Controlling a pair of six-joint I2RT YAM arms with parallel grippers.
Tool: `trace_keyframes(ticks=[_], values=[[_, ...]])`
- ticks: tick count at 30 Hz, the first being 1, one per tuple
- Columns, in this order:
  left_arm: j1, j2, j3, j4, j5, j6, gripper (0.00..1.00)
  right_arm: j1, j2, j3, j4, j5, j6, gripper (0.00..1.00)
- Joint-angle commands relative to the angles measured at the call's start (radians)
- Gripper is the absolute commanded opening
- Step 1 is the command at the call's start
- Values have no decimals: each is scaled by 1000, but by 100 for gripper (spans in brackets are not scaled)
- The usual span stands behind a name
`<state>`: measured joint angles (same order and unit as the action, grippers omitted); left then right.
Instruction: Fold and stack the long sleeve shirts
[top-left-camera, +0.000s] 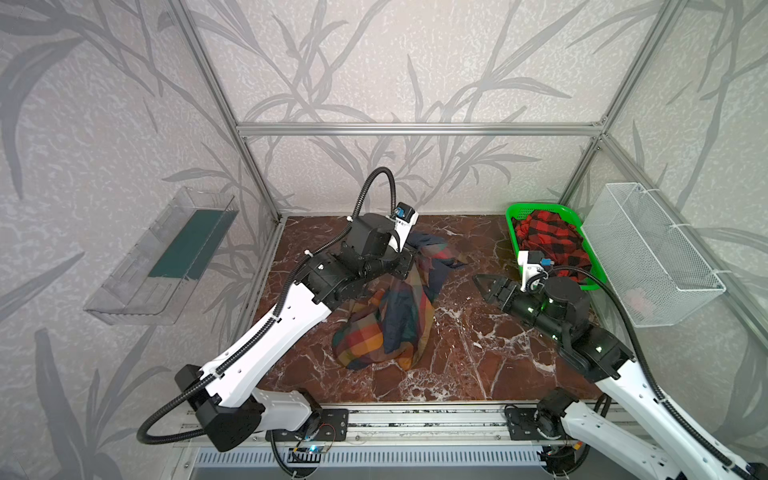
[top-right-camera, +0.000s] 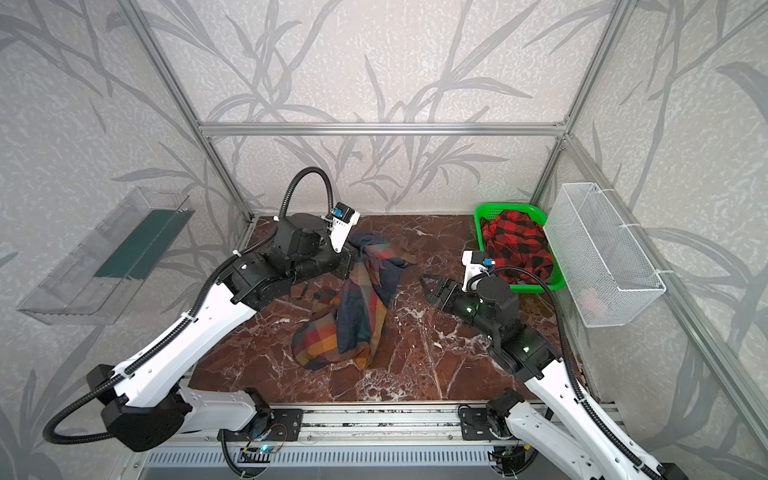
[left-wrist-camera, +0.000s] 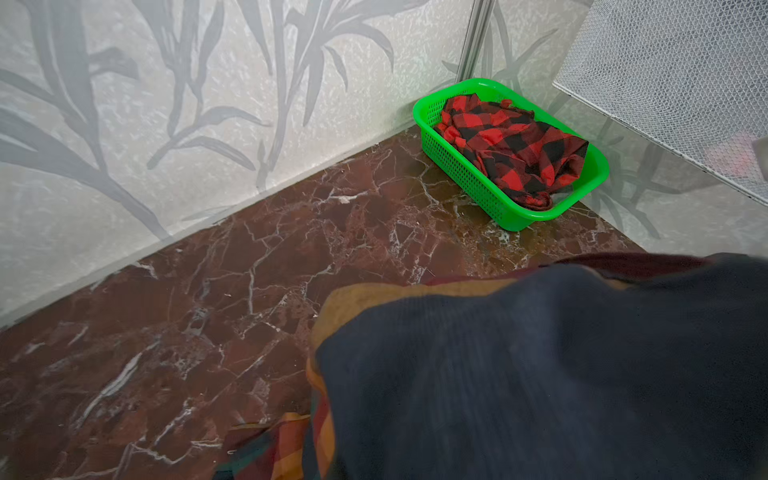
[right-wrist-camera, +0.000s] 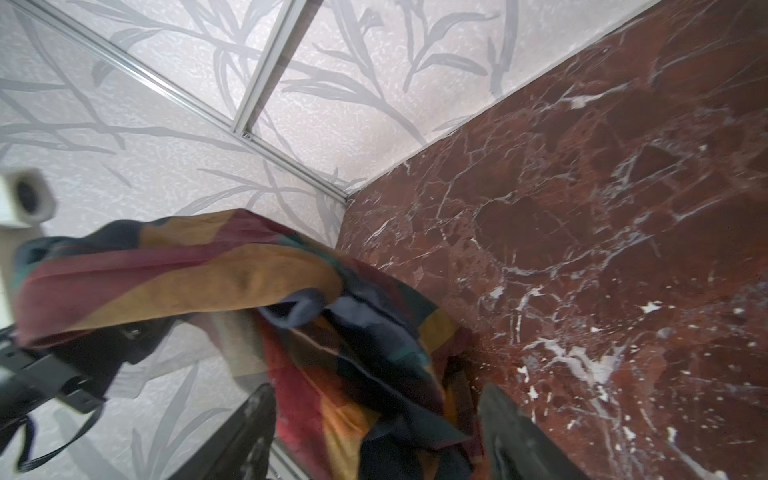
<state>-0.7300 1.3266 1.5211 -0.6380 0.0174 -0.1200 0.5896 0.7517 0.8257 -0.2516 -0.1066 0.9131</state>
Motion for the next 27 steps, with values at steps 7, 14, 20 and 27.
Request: trace_keyframes(ticks=[7, 14, 20, 27], values=[[3, 14, -114, 89, 85, -157, 0, 82, 76, 67, 110, -13, 189, 77], [6, 72, -73, 81, 59, -205, 0, 244, 115, 30, 136, 105, -97, 71], [19, 144, 12, 52, 75, -224, 0, 266, 167, -115, 244, 85, -255, 73], [72, 217, 138, 5, 124, -213, 0, 270, 236, -270, 359, 1, -241, 80]])
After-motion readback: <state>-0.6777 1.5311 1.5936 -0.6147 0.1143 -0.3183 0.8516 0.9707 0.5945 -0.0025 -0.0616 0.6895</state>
